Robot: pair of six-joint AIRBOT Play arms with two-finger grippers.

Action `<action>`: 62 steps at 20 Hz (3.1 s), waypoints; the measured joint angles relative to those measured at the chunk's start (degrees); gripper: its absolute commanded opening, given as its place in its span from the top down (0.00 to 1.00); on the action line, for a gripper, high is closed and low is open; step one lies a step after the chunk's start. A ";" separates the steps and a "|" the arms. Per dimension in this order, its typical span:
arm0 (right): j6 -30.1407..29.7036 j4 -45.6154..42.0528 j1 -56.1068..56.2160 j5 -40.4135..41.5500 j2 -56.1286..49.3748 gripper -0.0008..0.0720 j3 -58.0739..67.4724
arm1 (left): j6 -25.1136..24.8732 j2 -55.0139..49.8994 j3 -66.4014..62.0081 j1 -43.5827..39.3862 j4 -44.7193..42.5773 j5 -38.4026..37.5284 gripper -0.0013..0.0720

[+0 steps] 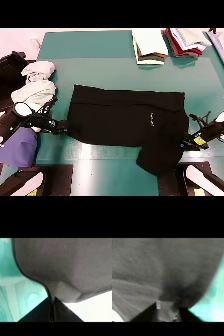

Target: Fold the shirts.

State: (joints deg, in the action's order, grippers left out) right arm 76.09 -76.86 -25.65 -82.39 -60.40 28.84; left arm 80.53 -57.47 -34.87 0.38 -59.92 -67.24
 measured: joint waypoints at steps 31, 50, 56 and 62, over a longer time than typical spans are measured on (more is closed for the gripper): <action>2.86 2.58 12.26 8.28 -28.81 0.46 56.78 | -0.04 -35.65 -44.85 0.02 6.36 11.19 0.52; -13.77 29.73 -6.88 4.96 -37.22 0.88 39.95 | 4.20 -37.73 -52.13 -17.00 8.70 11.13 0.95; -14.73 31.95 -2.86 1.84 -33.31 0.96 47.43 | 5.77 -45.35 -56.85 -25.11 8.81 16.13 0.95; -10.62 33.48 6.21 -0.81 -23.91 0.97 55.76 | 6.88 -56.46 -67.08 -30.80 9.49 16.76 0.95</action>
State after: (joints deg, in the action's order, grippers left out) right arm 65.47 -43.38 -19.44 -83.20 -84.31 84.60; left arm 87.42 -113.93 -101.95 -30.41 -50.43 -50.48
